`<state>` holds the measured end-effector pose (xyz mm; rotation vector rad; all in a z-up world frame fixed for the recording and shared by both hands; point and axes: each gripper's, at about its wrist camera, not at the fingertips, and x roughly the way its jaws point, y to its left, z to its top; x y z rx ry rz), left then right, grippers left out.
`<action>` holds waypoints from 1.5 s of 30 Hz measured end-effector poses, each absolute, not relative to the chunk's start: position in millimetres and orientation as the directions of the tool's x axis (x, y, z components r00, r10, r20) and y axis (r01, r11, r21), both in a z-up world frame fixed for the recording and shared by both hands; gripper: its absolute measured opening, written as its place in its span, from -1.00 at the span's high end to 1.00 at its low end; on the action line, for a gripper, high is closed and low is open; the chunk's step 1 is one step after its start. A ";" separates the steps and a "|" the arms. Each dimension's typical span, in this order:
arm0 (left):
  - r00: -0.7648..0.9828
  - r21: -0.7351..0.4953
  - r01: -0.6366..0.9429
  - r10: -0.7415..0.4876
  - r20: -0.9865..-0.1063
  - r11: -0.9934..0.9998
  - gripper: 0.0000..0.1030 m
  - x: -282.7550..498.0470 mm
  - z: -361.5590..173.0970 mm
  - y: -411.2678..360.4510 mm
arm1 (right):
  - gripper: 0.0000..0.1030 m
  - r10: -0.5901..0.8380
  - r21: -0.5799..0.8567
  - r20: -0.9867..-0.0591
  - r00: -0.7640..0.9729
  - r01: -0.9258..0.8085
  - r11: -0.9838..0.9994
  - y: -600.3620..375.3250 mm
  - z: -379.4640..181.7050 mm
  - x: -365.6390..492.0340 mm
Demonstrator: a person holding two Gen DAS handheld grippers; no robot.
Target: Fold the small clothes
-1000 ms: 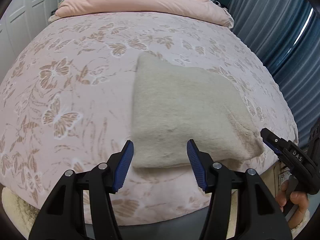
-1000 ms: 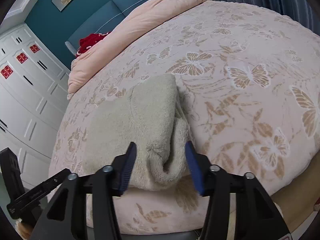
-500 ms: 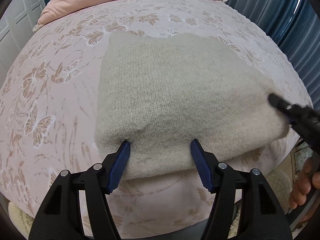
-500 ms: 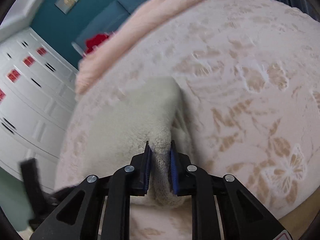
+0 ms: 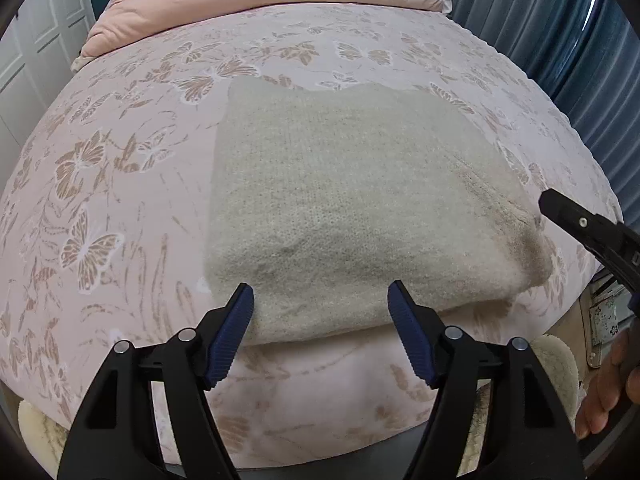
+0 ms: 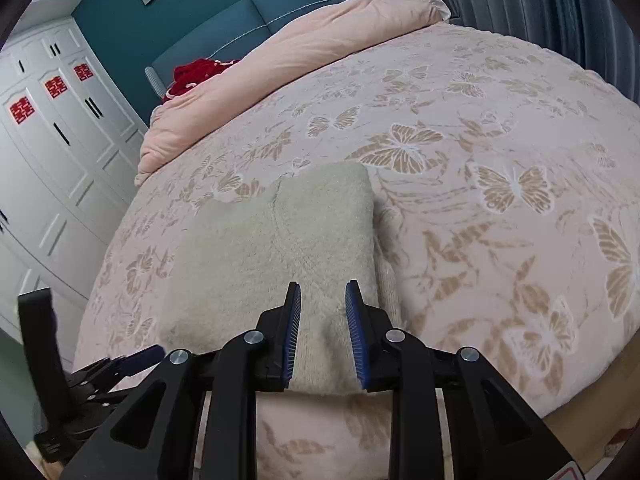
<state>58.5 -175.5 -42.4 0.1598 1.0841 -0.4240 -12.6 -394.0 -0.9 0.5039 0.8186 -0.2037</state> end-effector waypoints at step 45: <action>0.192 -0.335 0.153 -0.361 -0.913 0.930 -0.32 123.6 -82.3 -165.8 | 0.31 0.368 0.728 -0.651 0.664 0.409 0.549 -411.8 -79.7 16.6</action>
